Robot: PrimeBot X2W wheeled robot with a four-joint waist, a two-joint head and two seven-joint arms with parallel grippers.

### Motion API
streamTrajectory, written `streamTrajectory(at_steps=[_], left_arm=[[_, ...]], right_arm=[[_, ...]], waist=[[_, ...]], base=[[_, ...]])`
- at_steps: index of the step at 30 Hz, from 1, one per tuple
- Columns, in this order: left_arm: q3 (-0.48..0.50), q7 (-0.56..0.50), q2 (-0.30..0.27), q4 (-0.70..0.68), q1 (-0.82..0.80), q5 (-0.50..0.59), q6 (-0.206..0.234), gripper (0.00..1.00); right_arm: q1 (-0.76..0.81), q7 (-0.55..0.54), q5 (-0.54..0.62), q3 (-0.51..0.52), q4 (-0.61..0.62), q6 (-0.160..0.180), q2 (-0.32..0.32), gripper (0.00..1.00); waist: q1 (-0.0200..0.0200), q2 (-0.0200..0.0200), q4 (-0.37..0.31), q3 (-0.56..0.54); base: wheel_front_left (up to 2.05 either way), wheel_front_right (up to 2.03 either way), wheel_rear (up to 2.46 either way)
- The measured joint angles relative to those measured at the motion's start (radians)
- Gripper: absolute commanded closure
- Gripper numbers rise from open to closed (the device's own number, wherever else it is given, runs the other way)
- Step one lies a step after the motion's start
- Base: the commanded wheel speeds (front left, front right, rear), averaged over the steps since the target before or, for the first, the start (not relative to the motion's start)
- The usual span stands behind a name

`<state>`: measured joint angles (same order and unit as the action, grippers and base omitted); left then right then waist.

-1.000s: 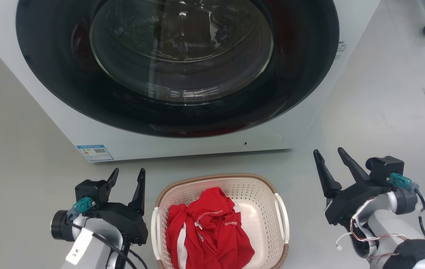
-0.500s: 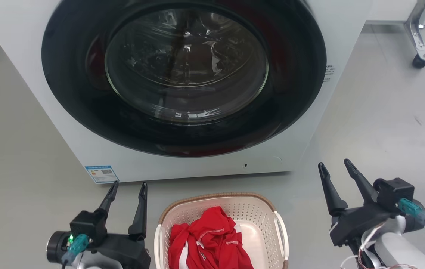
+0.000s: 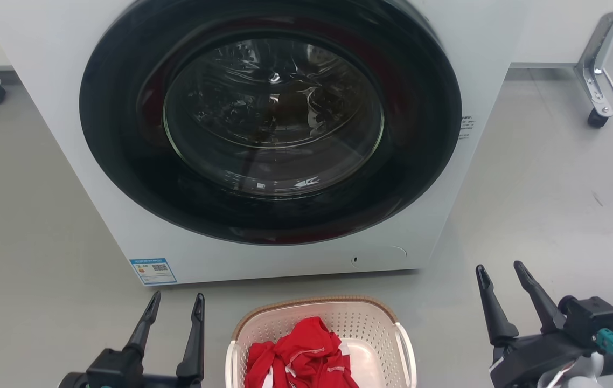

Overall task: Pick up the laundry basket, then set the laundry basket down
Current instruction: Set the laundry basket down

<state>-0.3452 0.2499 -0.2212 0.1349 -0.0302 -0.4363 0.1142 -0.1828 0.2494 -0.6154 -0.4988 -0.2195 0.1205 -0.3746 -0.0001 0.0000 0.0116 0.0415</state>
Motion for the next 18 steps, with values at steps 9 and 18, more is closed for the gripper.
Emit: streamTrajectory(at_steps=[9, 18], left_arm=[[0.016, -0.018, -0.001, -0.067, 0.06, 0.017, 0.002, 0.0], [0.046, -0.05, 0.001, -0.12, 0.094, 0.03, 0.009, 0.0]], right_arm=[[0.09, 0.0, 0.037, 0.043, 0.083, 0.004, -0.002, 0.0], [0.141, 0.0, 0.071, 0.1, 0.126, 0.004, 0.006, 0.0]], waist=[[0.0002, 0.0001, 0.0, -0.02], [0.0001, 0.0, 0.007, -0.025]], base=[[0.0, 0.0, 0.0], [0.0, 0.0, 0.0]])
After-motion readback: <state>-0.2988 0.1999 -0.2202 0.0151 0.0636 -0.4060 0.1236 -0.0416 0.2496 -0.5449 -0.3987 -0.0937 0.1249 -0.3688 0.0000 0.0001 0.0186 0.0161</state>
